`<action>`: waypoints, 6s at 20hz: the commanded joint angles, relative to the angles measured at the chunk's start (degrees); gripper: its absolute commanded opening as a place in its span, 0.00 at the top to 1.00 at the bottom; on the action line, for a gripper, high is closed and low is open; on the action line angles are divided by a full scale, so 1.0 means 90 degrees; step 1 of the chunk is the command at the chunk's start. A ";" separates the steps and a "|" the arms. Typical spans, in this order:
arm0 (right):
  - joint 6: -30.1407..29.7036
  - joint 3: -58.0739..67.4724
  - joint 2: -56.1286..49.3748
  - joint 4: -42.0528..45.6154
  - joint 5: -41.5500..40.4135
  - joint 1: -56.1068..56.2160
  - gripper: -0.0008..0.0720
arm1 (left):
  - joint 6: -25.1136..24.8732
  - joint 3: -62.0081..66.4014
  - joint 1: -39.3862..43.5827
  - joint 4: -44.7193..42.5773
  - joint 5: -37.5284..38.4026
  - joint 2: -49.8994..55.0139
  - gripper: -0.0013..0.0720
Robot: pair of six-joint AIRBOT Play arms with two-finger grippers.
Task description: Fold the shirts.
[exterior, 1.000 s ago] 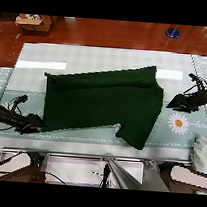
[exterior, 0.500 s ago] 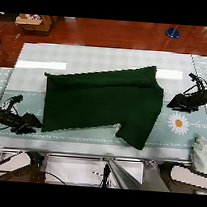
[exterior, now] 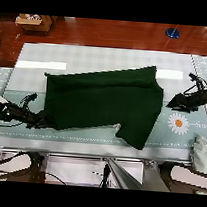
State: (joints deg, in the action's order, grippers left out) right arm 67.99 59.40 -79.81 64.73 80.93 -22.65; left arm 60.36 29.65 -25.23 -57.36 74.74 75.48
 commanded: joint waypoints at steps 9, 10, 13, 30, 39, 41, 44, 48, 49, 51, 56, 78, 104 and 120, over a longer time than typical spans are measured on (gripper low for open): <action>-0.0204 -0.1166 0.0002 -0.0721 -0.0253 -0.0311 0.31 | 0.0112 -0.0007 0.0027 -0.0119 -0.0316 0.0058 0.95; -0.0209 -0.1324 0.0005 -0.0801 -0.0335 -0.0270 0.31 | 0.0109 -0.0007 0.0027 -0.0121 -0.0301 0.0058 0.95; -0.0206 -0.1695 0.0005 -0.0964 -0.0758 0.0126 0.31 | 0.0109 -0.0007 0.0027 -0.0119 -0.0277 0.0058 0.95; 0.0466 -0.0415 0.2127 -0.1052 -0.2232 0.0760 0.93 | -0.0291 0.1137 0.0002 0.2579 -0.0163 -0.1564 0.95; 0.0440 0.0877 0.0401 -0.1370 -0.4235 0.1644 0.93 | -0.0272 0.1547 0.0117 0.3215 -0.1812 -0.1309 0.95; 0.0440 0.1183 -0.0146 -0.1377 -0.4663 0.1775 0.93 | -0.0274 0.1579 0.0245 0.3213 -0.1882 -0.0947 0.95; 0.0442 0.1722 -0.0869 -0.1433 -0.4928 0.1885 0.93 | -0.0299 0.1724 0.0410 0.3213 -0.1979 -0.0250 0.95; 0.0447 0.2271 -0.1627 -0.1549 -0.5219 0.2008 0.93 | -0.0296 0.2244 0.0478 0.3213 -0.1977 0.0704 0.95; 0.0471 0.2319 -0.1753 -0.1547 -0.5287 0.2030 0.93 | -0.0296 0.2414 0.0478 0.3213 -0.1977 0.0894 0.95; 0.0520 0.2327 -0.1979 -0.1535 -0.5328 0.2098 0.93 | -0.0296 0.2769 0.0500 0.3215 -0.1974 0.1236 0.95; 0.0566 0.2327 -0.2290 -0.1515 -0.5328 0.2186 0.91 | -0.0301 0.3296 0.0678 0.3211 -0.1979 0.1814 0.69; 0.0056 0.2441 -0.2807 -0.3638 -0.2324 -0.0260 0.16 | 0.0544 0.3796 -0.0066 0.0605 -0.0085 0.1588 0.49; 0.0204 0.2890 -0.1392 -0.1117 -0.0906 0.1615 0.93 | 0.0542 0.3798 0.0709 0.2798 0.0160 0.1088 0.95; 0.0777 0.2890 0.0797 0.0255 0.0464 0.1615 0.93 | 0.0605 0.3798 0.2290 0.2353 0.1222 0.0789 0.71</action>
State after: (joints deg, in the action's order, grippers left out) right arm 74.63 85.36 -73.67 66.04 83.55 -8.14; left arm 65.30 63.79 -3.55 -31.42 83.35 82.63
